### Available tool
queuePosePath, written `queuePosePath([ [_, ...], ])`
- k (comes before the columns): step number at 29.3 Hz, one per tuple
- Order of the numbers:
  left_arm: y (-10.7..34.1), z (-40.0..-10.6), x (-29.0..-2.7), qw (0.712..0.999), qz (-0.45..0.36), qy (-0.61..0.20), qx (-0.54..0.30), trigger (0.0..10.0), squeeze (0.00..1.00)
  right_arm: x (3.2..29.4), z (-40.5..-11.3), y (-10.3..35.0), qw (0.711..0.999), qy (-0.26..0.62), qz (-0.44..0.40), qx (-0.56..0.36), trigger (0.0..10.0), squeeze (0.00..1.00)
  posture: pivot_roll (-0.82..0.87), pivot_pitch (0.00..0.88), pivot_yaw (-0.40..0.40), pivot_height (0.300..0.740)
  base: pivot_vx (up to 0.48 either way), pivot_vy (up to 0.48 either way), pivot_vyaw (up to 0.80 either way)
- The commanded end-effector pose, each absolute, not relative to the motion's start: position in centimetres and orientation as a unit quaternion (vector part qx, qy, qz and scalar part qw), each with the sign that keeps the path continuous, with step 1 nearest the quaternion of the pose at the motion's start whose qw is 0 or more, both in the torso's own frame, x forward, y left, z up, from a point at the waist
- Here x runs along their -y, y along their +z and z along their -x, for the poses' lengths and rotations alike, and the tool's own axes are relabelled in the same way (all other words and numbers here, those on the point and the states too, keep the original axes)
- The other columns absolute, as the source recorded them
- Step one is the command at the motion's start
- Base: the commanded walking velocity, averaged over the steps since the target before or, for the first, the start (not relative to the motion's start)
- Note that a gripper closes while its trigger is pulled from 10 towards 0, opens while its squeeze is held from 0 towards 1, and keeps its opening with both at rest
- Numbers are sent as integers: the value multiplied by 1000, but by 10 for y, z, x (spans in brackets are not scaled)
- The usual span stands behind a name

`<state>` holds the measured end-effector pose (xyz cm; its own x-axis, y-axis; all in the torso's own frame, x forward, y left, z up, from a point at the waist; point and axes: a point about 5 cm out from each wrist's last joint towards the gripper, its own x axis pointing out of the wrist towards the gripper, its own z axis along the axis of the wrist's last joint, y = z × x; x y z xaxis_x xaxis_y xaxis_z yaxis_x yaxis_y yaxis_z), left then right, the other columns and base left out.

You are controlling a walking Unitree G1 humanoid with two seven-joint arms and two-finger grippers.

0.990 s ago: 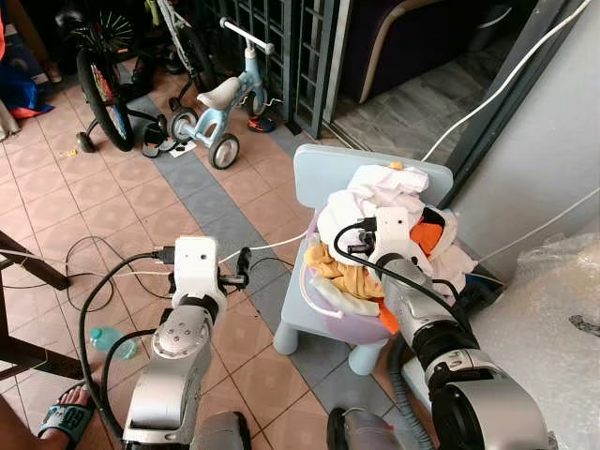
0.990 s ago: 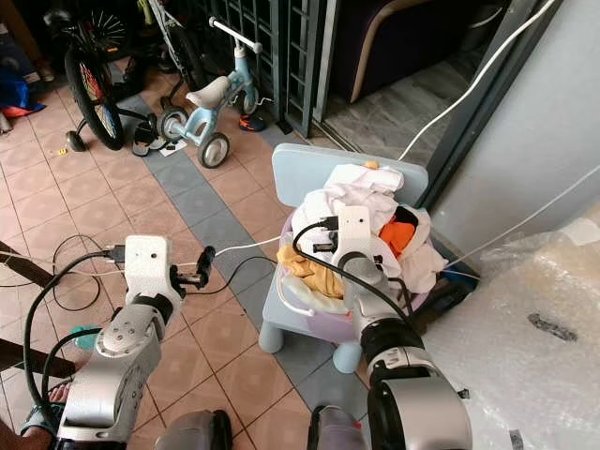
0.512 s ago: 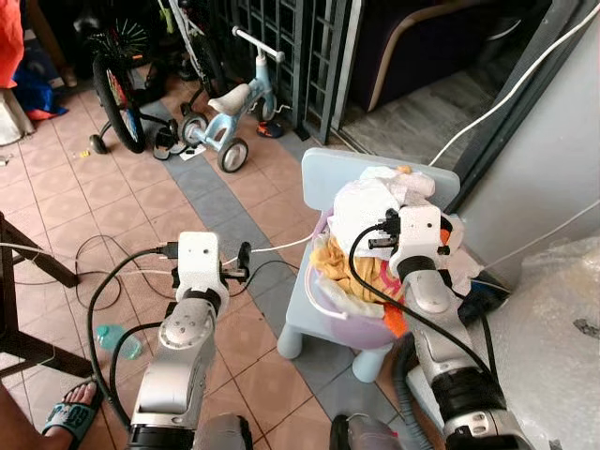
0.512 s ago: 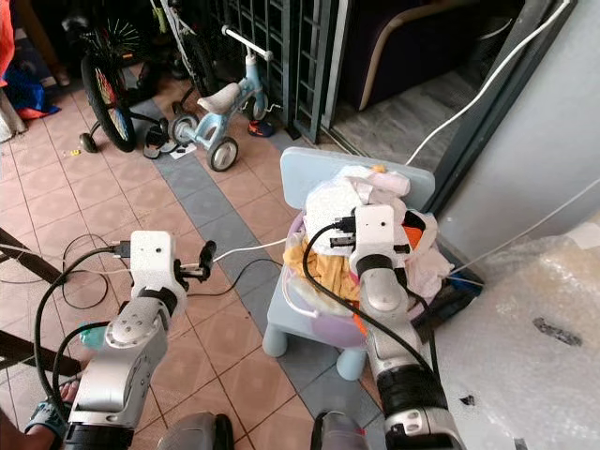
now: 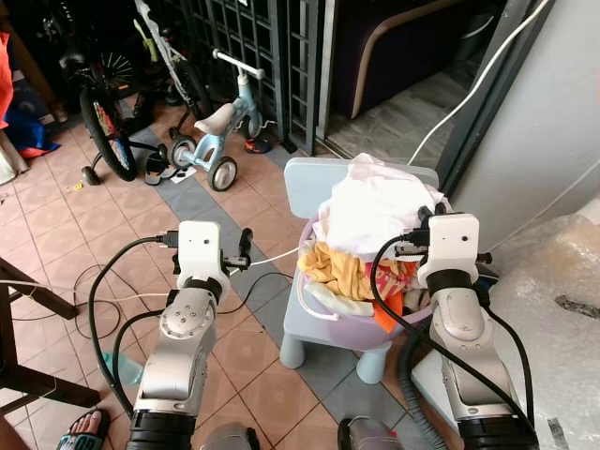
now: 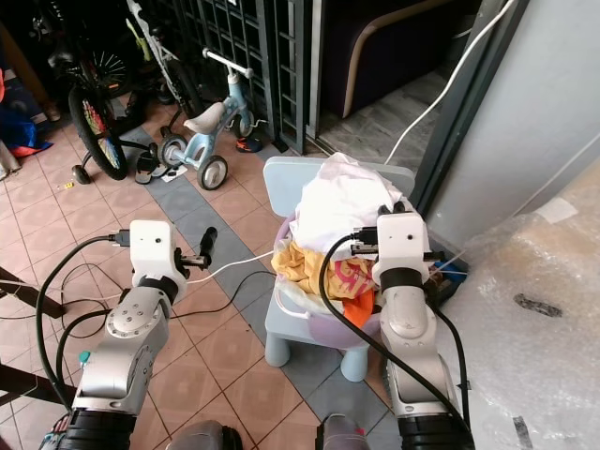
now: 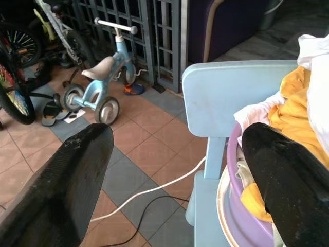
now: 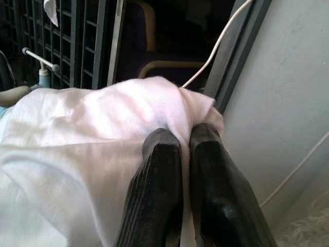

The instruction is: Clothes washing

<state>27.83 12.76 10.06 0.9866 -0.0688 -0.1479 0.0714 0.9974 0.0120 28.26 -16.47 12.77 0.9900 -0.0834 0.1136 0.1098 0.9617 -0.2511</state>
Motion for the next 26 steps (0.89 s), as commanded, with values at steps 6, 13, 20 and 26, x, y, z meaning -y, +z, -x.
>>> queuePosePath([
  [6,96,-274,-129,996,-6,-32,-80,10000,0,157,-288,136,990,-37,125,59,10000,0,-70,0,58,740,0,-339,-490],
  [13,95,-274,-126,996,3,-29,-83,10000,0,150,-290,142,988,-16,136,75,10000,0,-74,5,56,740,0,-174,0],
  [20,94,-275,-126,996,1,-18,-87,10000,0,147,-296,147,986,-5,141,86,10000,0,-70,7,48,740,0,0,0],
  [26,94,-275,-127,996,4,-13,-87,10000,0,147,-301,151,986,-3,142,92,10000,0,-64,4,40,740,0,0,0],
])
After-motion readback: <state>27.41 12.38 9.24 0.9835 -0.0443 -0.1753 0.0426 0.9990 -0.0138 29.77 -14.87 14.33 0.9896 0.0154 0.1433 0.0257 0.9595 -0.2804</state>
